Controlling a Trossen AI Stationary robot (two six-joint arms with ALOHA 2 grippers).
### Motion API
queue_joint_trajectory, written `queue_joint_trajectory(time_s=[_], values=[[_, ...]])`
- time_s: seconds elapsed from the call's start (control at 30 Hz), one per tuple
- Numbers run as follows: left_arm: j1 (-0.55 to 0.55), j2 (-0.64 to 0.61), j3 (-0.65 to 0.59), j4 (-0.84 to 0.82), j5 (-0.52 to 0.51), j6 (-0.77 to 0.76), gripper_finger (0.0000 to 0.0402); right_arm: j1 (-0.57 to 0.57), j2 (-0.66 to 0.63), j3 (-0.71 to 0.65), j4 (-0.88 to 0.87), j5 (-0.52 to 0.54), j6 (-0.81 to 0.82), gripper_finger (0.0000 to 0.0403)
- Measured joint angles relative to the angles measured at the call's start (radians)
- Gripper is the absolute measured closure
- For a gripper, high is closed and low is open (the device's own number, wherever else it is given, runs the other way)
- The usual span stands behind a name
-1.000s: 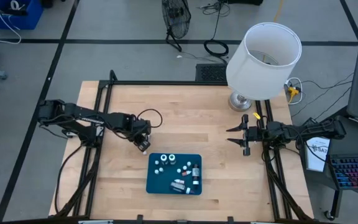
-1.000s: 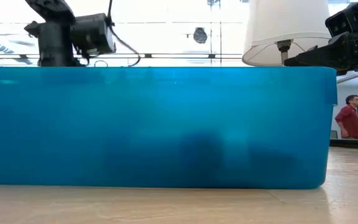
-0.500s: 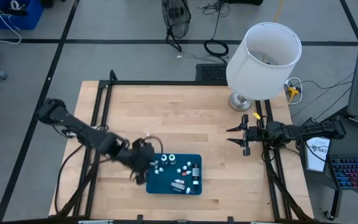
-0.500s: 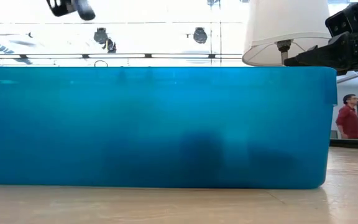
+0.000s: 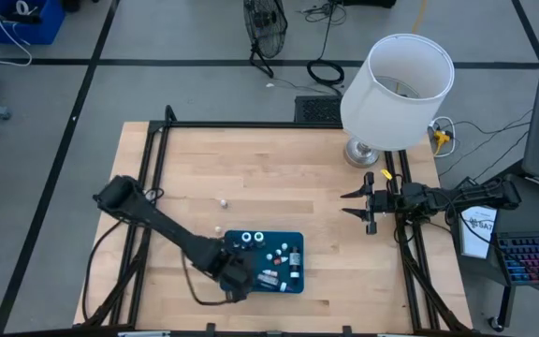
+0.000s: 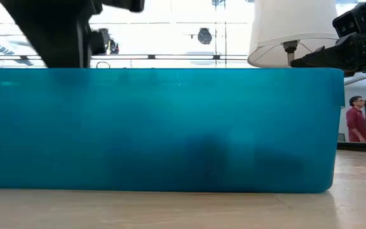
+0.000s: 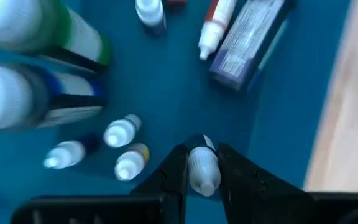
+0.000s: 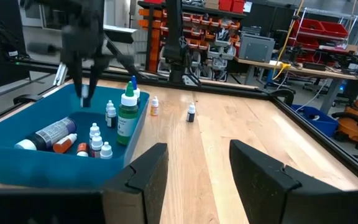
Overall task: Pick & Place food coloring
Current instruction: Put the blue food coloring bottle into the blue container
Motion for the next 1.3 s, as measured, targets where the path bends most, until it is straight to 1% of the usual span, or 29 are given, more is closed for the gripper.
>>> queue_joint_trajectory(time_s=[0.17, 0.23, 0.4, 0.57, 0.77, 0.9, 1.13, 1.3], values=[[0.028, 0.093, 0.007, 0.021, 0.083, -0.021, 0.0337, 0.000, 0.000, 0.000, -0.001, 0.000, 0.000, 0.0241], [0.038, 0.121, 0.007, 0.016, 0.099, -0.025, 0.0337, 0.000, 0.000, 0.000, 0.000, 0.000, 0.000, 0.0241], [0.055, 0.143, 0.012, 0.026, 0.139, -0.021, 0.0337, 0.000, 0.000, 0.000, 0.000, 0.000, 0.000, 0.0242], [0.058, 0.134, 0.010, 0.025, 0.135, -0.023, 0.0335, 0.000, 0.000, 0.000, 0.000, 0.000, 0.000, 0.0241], [0.057, 0.138, 0.005, 0.017, 0.140, -0.026, 0.0270, 0.000, 0.000, 0.000, 0.000, 0.000, 0.000, 0.0242], [0.057, 0.136, 0.005, 0.021, 0.161, -0.023, 0.0249, 0.000, 0.000, 0.000, 0.000, 0.000, 0.000, 0.0241], [0.049, 0.121, 0.035, 0.019, 0.155, -0.003, 0.0241, 0.000, 0.000, 0.000, 0.000, 0.000, 0.000, 0.0241], [0.040, 0.115, 0.093, -0.001, 0.117, 0.024, 0.0252, 0.000, 0.000, 0.000, 0.000, 0.000, 0.000, 0.0243]])
